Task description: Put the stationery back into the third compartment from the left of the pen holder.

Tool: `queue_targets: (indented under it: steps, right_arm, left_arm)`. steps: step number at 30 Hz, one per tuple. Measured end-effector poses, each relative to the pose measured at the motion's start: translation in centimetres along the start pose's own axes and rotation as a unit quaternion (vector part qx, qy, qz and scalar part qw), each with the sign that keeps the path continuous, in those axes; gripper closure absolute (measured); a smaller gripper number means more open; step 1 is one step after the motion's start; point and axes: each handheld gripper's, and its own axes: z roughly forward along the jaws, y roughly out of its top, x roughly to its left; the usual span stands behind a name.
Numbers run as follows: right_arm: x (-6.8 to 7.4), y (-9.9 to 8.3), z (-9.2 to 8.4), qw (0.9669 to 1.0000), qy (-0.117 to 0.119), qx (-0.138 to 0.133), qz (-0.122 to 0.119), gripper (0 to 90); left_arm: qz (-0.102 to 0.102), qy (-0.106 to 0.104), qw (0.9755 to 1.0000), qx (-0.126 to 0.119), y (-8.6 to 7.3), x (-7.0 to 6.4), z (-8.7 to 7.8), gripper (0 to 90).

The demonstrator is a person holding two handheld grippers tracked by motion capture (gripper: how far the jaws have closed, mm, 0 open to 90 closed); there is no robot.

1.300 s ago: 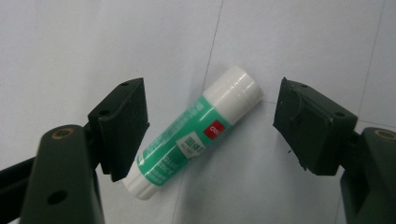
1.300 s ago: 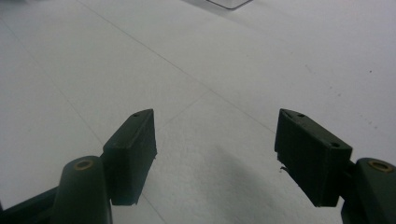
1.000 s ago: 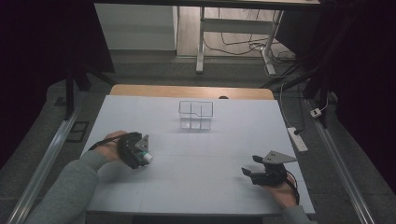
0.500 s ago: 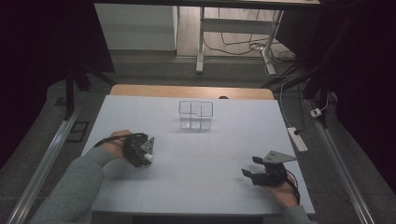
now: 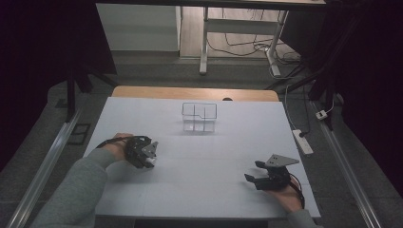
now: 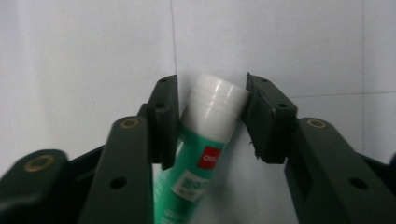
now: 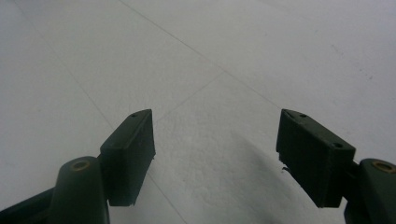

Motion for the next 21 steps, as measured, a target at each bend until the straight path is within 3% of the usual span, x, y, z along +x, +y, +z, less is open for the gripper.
queue_targets:
  steps: [7,21]
  right_arm:
    - [-0.14,-0.09,-0.07,1.0,0.004,-0.002,0.008,27.6]
    - [-0.2,-0.15,-0.26,0.9999,0.005,-0.008,0.012,27.7]
  left_arm:
    - [0.008,0.005,1.0,0.0,0.03,-0.16,-0.08,62.6]
    - [-0.027,0.058,0.998,0.002,-0.71,0.09,-0.99,65.0]
